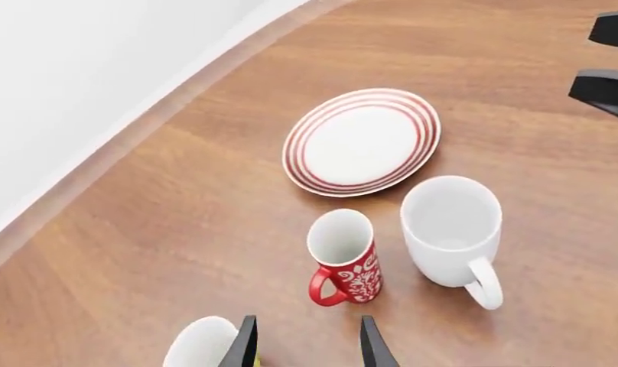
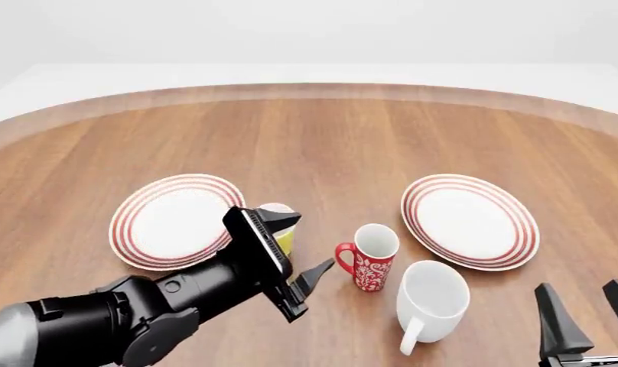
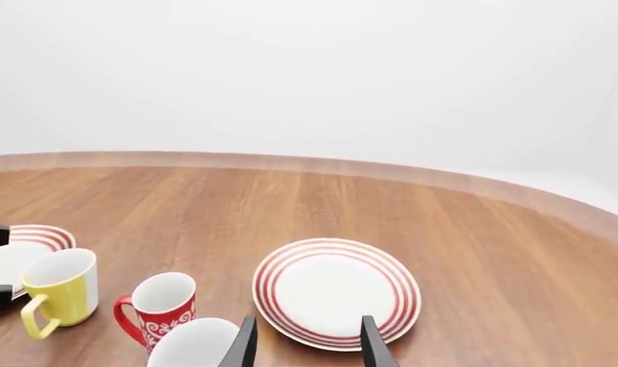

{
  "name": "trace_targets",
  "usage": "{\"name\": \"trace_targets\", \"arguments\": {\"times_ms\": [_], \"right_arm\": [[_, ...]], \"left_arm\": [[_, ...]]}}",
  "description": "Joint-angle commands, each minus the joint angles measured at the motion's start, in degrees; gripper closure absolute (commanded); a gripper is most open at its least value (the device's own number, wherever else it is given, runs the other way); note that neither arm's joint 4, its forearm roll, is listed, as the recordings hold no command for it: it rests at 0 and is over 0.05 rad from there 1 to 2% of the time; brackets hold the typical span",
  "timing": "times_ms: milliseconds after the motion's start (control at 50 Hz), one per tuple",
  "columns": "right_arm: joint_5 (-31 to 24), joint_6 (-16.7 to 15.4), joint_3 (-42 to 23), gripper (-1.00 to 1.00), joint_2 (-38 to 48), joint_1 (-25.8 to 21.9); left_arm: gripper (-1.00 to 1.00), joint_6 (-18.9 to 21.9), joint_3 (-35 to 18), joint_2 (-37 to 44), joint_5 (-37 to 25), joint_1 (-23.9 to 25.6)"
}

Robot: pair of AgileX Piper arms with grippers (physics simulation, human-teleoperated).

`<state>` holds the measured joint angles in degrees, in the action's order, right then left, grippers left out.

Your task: Put the red mug on the left plate.

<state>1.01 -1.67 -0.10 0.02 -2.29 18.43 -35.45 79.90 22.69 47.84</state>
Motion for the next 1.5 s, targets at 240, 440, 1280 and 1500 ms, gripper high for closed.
{"name": "trace_targets", "arguments": {"times_ms": [240, 440, 1280, 1500], "right_arm": [[0.1, -0.1, 0.0, -1.0, 0.0, -0.2], [0.2, -0.2, 0.0, -1.0, 0.0, -0.2], [0.7, -0.4, -0.3, -1.0, 0.0, -0.7], [0.9, -0.5, -0.3, -1.0, 0.0, -0.8]], "left_arm": [[-1.0, -3.0, -2.8, 6.1, 0.5, 2.8], [-1.0, -2.7, -4.1, 9.6, 0.7, 3.4], [-1.0, 0.3, -8.2, 19.6, 3.8, -0.2], [-1.0, 0.2, -10.6, 23.7, 3.7, -0.9]]}}
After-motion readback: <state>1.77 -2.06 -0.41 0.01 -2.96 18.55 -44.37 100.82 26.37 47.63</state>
